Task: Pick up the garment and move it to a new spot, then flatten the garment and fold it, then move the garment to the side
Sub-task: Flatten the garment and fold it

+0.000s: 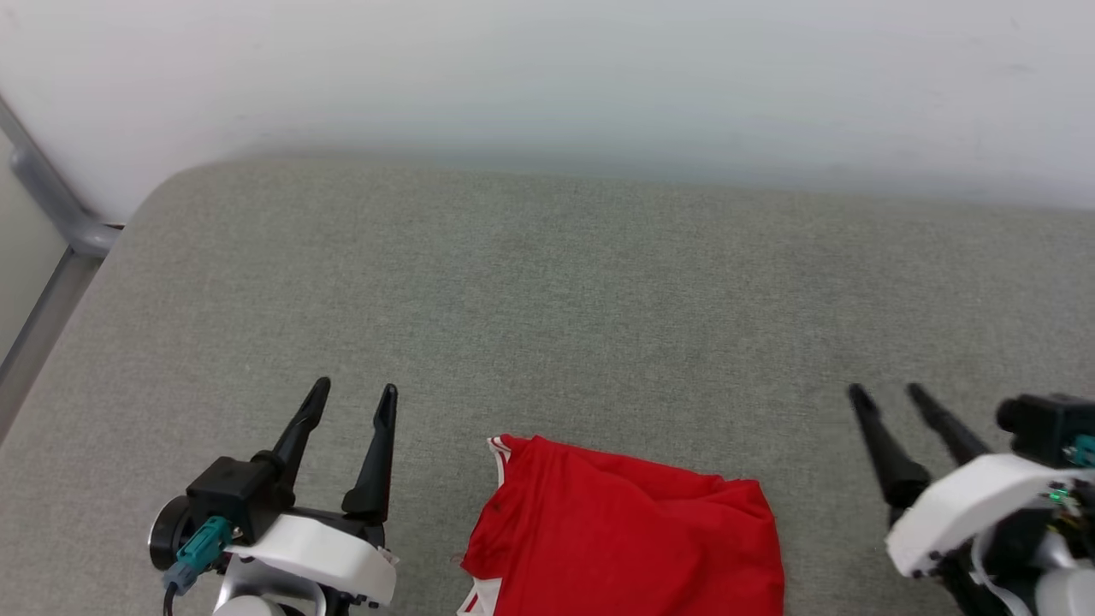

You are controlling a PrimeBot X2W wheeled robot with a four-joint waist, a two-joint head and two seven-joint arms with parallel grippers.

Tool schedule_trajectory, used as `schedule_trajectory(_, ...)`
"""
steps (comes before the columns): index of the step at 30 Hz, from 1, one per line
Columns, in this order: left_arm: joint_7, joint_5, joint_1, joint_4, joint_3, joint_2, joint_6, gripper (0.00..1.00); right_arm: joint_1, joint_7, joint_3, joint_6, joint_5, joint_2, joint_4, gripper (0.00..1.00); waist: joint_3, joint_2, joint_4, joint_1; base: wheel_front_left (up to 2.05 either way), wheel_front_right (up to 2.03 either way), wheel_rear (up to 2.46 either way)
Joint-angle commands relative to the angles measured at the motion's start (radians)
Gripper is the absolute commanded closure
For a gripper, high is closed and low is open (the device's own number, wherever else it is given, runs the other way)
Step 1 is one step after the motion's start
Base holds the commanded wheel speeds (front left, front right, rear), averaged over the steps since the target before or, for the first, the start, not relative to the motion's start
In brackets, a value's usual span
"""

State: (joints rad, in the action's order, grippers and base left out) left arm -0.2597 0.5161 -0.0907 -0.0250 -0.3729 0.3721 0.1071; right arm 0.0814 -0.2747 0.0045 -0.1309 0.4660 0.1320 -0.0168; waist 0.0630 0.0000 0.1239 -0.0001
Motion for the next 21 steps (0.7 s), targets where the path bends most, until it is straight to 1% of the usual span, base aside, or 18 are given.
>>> schedule_trajectory(1,-0.006,-0.004,0.014,0.002,0.009,0.003,0.008,0.00,-0.028,0.029,-0.040,0.000,-0.075,-0.007,0.033,0.00,-0.010,0.0000,-0.010,0.0001,0.00,0.00,0.00)
schedule_trajectory(5,-0.007,-0.010,0.032,0.006,0.022,0.008,0.018,0.00,-0.088,0.108,-0.129,0.000,-0.214,-0.038,0.120,0.00,-0.028,0.0000,-0.026,0.0001,0.00,0.00,0.00)
schedule_trajectory(6,-0.007,-0.013,0.037,0.004,0.025,0.009,0.021,0.00,-0.103,0.129,-0.141,0.000,-0.248,-0.043,0.137,0.00,-0.036,0.0000,-0.029,0.0001,0.00,0.00,0.00)
schedule_trajectory(9,-0.007,-0.020,0.051,0.002,0.029,0.012,0.025,0.00,-0.148,0.180,-0.155,0.000,-0.298,-0.061,0.173,0.00,-0.057,0.0000,-0.040,0.0001,0.00,0.00,0.00)
schedule_trajectory(14,-0.007,-0.037,0.076,0.004,0.033,0.011,0.024,0.00,-0.227,0.212,-0.128,0.000,-0.349,-0.078,0.227,0.00,-0.084,0.0000,-0.057,0.0001,0.00,0.00,0.00)
schedule_trajectory(17,-0.007,-0.041,0.089,0.002,0.042,0.010,0.028,0.00,-0.257,0.213,-0.114,0.000,-0.352,-0.082,0.247,0.00,-0.093,0.0000,-0.067,0.0001,0.00,0.00,0.00)
schedule_trajectory(21,-0.007,-0.046,0.092,-0.003,0.048,0.007,0.023,0.00,-0.271,0.209,-0.104,0.000,-0.323,-0.083,0.255,0.00,-0.099,0.0000,-0.073,0.0001,0.00,0.00,0.00)
